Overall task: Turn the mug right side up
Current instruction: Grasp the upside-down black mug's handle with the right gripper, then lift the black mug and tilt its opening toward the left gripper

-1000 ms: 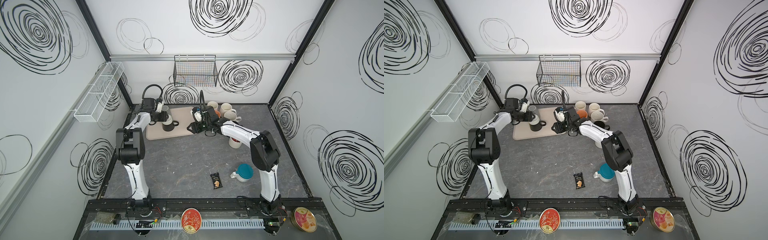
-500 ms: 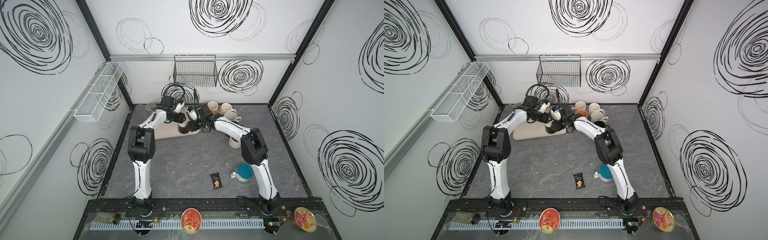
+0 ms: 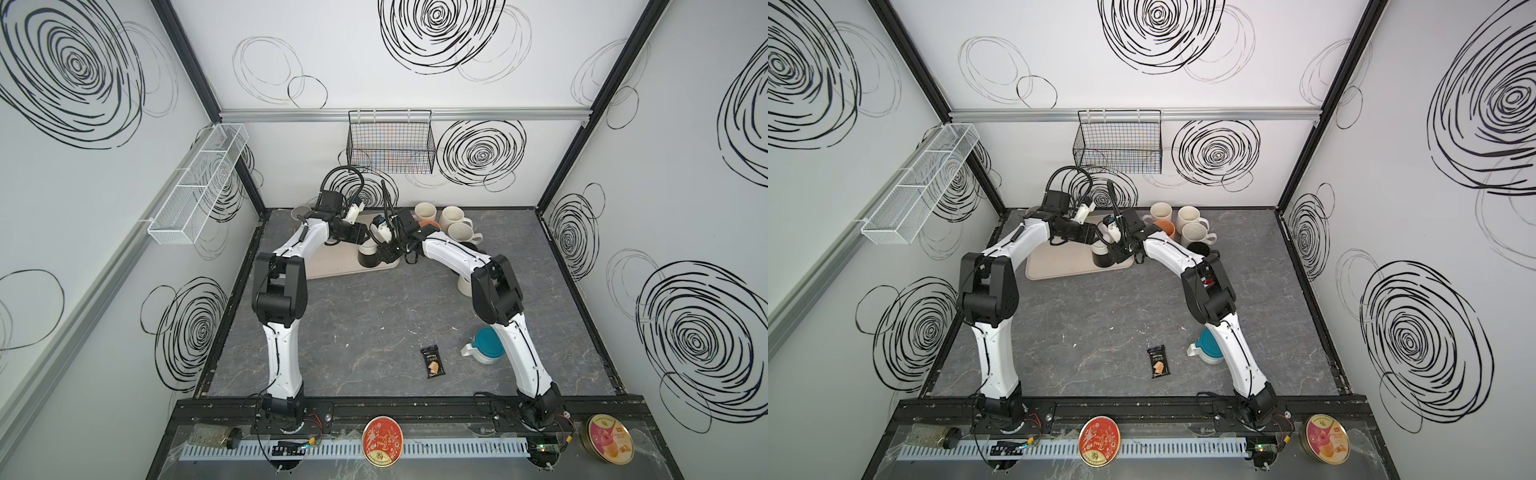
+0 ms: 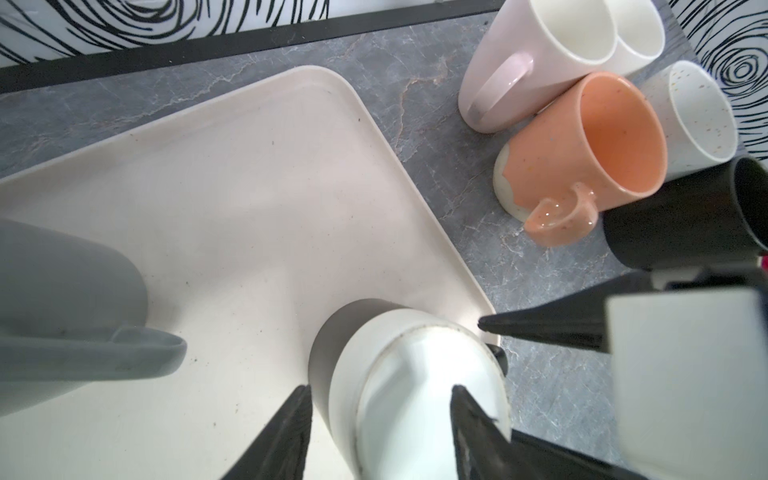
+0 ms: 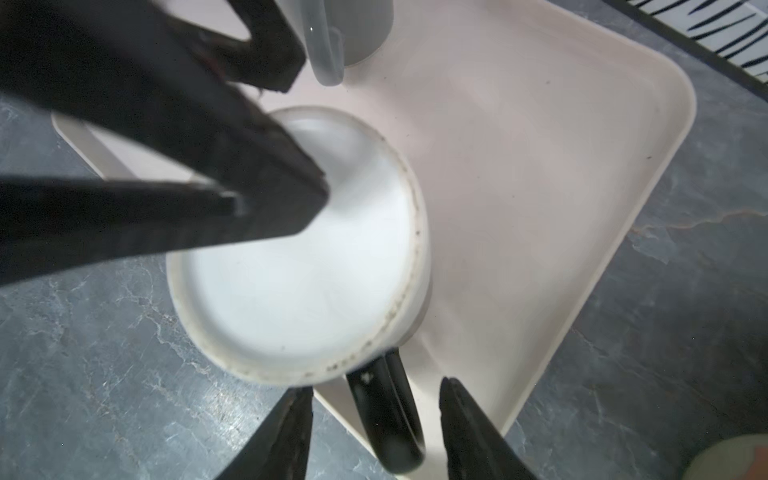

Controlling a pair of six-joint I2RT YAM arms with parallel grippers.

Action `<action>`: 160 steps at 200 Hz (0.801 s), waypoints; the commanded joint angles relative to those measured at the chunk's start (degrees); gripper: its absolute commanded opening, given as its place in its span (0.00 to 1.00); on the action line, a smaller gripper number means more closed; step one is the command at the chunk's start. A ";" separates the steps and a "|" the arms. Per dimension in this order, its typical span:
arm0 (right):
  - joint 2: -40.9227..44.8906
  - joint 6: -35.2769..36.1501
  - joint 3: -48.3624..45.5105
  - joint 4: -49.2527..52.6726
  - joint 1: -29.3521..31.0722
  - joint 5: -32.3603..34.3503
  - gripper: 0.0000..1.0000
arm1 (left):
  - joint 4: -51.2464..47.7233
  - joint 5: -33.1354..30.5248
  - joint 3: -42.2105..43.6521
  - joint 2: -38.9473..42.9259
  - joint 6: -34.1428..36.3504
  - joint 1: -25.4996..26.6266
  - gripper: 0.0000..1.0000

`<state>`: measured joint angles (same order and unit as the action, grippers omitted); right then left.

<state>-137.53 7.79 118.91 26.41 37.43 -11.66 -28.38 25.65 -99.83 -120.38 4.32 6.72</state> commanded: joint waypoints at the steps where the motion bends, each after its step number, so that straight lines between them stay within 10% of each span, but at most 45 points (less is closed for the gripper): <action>1: -1.59 2.21 2.88 2.20 0.27 0.75 0.48 | 3.90 1.93 3.71 5.71 -2.45 -1.24 0.57; 71: -2.70 9.41 3.82 2.21 3.46 15.30 0.21 | 16.73 3.18 28.02 21.92 -9.40 -5.42 0.57; 160: -0.98 6.19 3.43 0.33 3.58 12.44 0.00 | 30.06 3.43 50.21 38.40 -19.01 -6.55 0.57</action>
<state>-139.57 15.25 121.19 27.51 41.08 1.54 -6.24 28.16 -54.19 -85.73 -10.22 0.32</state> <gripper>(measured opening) 0.171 0.567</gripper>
